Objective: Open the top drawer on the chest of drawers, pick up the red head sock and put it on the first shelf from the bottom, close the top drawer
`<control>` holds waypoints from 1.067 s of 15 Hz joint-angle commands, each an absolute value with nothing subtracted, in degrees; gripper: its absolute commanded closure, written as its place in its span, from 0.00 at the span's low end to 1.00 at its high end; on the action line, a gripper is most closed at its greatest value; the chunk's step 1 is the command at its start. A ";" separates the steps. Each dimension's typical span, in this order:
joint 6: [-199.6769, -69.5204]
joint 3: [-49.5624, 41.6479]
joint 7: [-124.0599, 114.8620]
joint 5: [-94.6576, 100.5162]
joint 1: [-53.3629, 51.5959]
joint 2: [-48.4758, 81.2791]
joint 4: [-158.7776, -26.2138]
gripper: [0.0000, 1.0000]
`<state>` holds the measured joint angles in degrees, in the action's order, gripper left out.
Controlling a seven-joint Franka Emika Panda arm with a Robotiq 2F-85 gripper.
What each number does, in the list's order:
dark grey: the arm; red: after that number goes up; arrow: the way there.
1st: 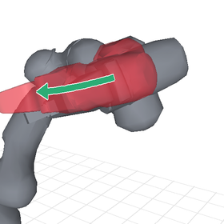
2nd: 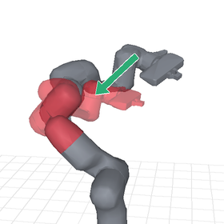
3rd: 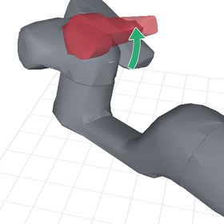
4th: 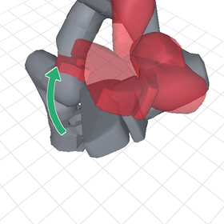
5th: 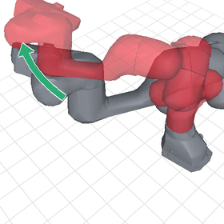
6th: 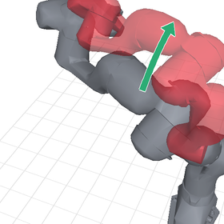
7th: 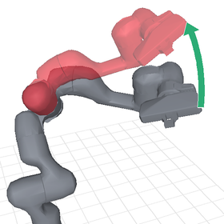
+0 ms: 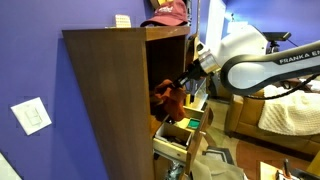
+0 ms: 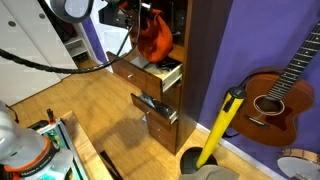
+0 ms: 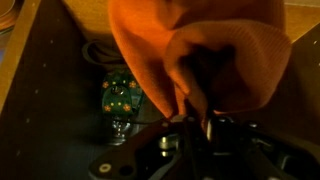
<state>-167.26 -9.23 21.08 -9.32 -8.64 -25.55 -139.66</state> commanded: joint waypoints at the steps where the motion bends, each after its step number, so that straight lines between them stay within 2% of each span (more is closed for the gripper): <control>1: -175.26 -10.77 21.55 -11.75 -11.55 -21.43 -138.64 0.98; 10: -186.21 -16.70 20.90 -16.41 -20.38 -12.47 -133.40 0.98; 16: -187.90 -20.54 20.71 -16.92 -25.96 -10.12 -130.85 0.98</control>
<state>-186.73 -18.02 20.87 -15.42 -22.53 -11.80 -132.35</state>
